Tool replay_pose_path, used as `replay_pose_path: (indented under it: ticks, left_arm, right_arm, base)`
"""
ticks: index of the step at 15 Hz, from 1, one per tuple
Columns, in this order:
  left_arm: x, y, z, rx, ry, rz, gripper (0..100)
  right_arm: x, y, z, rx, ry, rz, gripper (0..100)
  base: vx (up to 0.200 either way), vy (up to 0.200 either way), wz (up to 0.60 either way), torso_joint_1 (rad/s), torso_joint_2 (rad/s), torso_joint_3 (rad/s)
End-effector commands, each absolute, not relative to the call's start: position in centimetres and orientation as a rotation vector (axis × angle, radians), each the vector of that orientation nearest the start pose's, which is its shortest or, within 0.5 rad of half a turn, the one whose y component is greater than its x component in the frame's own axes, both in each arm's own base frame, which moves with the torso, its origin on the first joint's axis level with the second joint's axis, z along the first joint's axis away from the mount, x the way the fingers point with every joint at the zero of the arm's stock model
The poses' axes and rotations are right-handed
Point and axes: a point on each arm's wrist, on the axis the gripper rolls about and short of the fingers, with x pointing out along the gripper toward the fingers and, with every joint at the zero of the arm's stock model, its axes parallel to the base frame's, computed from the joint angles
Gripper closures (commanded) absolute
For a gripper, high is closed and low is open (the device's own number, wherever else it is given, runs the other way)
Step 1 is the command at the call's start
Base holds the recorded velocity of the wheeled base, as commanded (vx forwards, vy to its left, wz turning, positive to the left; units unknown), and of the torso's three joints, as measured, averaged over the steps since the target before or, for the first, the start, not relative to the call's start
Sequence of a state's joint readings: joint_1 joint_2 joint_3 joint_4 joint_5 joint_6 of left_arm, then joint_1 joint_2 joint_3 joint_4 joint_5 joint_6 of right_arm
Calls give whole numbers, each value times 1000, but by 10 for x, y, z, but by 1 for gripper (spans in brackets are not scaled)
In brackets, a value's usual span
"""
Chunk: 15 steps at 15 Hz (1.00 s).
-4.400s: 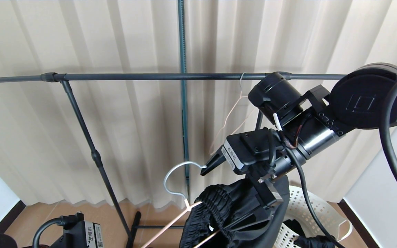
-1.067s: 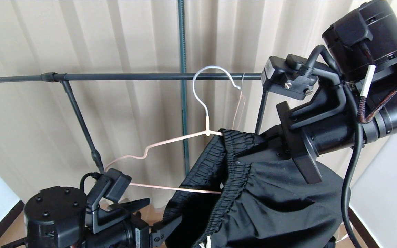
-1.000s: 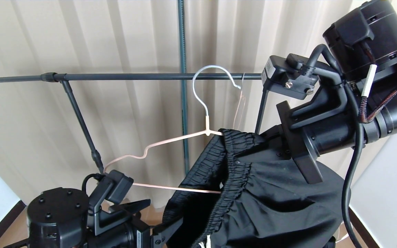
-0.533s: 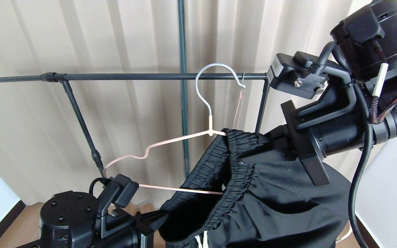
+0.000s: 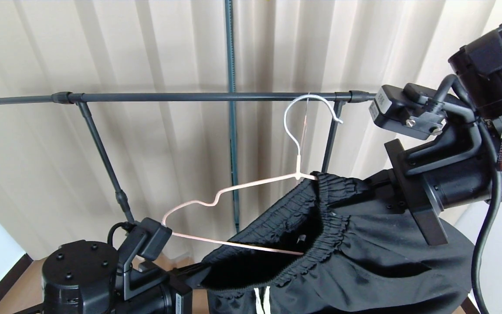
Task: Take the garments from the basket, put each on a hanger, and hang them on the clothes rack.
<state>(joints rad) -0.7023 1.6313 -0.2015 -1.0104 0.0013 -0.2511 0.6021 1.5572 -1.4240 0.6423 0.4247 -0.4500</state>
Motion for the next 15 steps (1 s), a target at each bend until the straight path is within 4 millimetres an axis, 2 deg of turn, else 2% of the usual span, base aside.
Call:
replay_pose_path:
  ticks: [1,7,15]
  left_arm:
    - [161,-135,97,-95,475,-632,100]
    - [169,-129,98,-108,468,-589,100]
    - [177,-120,102,-133,430,-540,100]
  right_arm:
    - [196,137,276,-450,578,1112,100]
    - [181,117,265,-438,582,1074,100]
    - [163,105,254,-444,611,1071,100]
  base:
    - [0,0,0,0,0,0]
    - [0,0,0,0,0,0]
    - [0,0,0,0,0,0]
